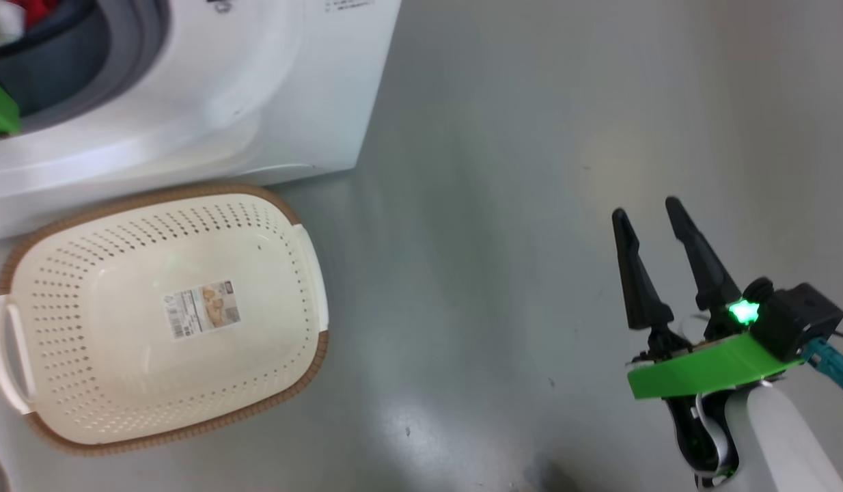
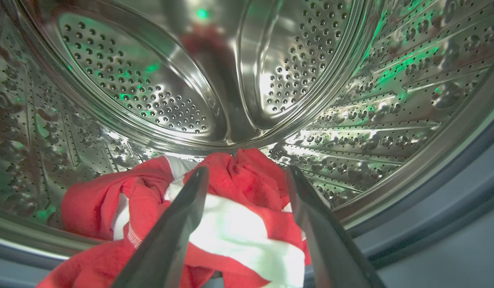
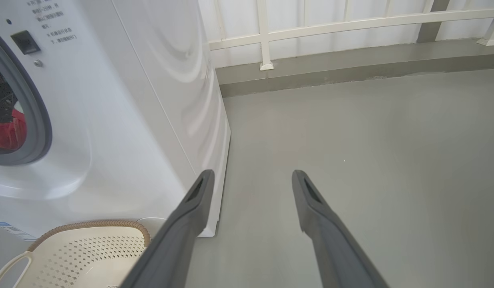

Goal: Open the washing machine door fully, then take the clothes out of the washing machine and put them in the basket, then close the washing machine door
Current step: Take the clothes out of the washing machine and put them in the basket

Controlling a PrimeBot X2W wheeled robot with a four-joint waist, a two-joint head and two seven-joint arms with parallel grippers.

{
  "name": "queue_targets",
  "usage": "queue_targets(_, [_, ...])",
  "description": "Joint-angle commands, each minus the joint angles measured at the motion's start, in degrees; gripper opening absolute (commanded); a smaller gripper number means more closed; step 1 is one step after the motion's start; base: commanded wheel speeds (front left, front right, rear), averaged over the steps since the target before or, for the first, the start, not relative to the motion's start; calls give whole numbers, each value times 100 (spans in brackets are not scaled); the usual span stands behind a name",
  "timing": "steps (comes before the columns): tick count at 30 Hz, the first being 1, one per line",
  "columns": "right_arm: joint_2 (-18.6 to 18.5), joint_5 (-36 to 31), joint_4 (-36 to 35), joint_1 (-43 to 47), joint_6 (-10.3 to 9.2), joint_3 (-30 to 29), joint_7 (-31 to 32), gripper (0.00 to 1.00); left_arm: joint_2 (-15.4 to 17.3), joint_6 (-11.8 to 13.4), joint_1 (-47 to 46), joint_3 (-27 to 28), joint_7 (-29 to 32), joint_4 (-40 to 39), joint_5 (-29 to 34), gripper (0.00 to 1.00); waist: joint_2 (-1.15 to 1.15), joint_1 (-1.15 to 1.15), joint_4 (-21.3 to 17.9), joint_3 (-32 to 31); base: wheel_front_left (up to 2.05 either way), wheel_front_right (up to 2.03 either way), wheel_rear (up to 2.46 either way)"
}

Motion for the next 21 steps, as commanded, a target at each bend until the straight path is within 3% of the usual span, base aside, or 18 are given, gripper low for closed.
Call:
queue_targets(1, [-39,113,-178,-138,42,140,-37,100,365,60,-190,41,-29,77,117,100,0,0,-125,178,0,0,0])
queue_targets(7, [-39,117,-207,-173,42,157,-37,100,499,157,-461,1,-29,693,177,100,0,0,-195,268,0,0,0])
queue_targets(16, [-39,152,-186,-210,42,163,-37,100,559,111,-784,-205,75,1478,241,100,0,0,-225,309,0,0,0])
queue_targets(18, [-39,159,-187,-219,42,170,-37,100,547,99,-791,-241,116,1535,241,49,0,0,-219,299,0,0,0])
queue_targets(19, [-39,161,-187,-224,42,173,-37,100,542,96,-796,-253,120,1555,236,42,0,0,-216,293,0,0,0])
queue_targets(21, [-39,164,-189,-236,42,180,-37,100,541,87,-805,-297,142,1587,248,2,0,0,-211,280,0,0,0])
